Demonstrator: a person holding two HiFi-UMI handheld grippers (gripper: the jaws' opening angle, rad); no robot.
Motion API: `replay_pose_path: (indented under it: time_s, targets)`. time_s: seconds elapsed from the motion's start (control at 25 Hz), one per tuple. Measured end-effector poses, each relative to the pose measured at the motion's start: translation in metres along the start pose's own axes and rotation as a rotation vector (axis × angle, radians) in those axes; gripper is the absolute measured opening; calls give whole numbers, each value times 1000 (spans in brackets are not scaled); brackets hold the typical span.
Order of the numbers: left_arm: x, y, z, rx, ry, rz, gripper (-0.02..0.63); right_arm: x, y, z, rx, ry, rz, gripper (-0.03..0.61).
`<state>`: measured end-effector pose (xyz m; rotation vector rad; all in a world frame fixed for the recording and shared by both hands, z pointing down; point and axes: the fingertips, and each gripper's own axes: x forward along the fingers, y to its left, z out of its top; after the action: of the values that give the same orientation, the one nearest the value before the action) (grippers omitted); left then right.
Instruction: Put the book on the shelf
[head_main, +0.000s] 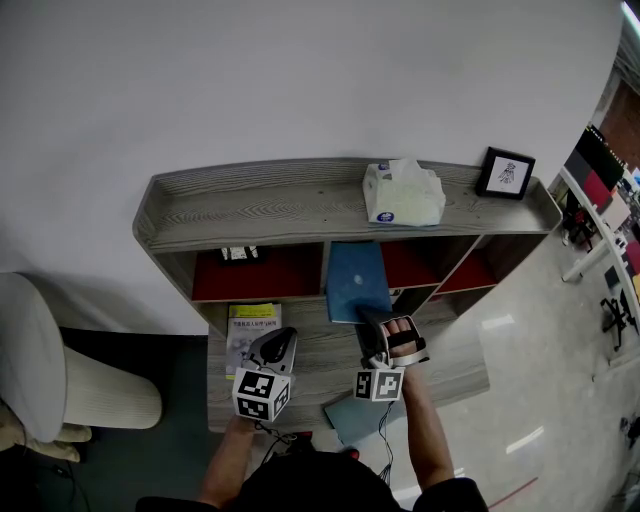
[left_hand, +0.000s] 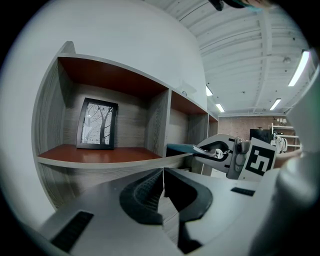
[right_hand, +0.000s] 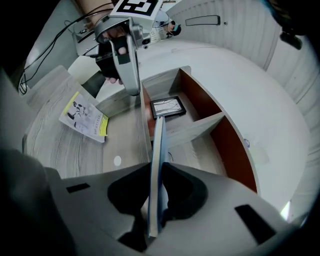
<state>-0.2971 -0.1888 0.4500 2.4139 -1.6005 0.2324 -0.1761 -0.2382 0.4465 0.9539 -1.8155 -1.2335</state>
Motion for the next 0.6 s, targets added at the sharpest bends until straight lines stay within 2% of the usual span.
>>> replay_pose_path:
  time_s: [0.32, 0.52, 0.6]
  targets:
    - [-4, -1, -3, 0, 9, 8, 12, 2, 8, -5, -54, 43, -34, 77]
    - [-6, -2, -5, -3, 15, 12, 12, 2, 10, -11, -47, 62, -1, 130]
    - [-6, -2, -5, -4, 15, 9, 12, 1, 10, -13, -44, 76, -8, 132]
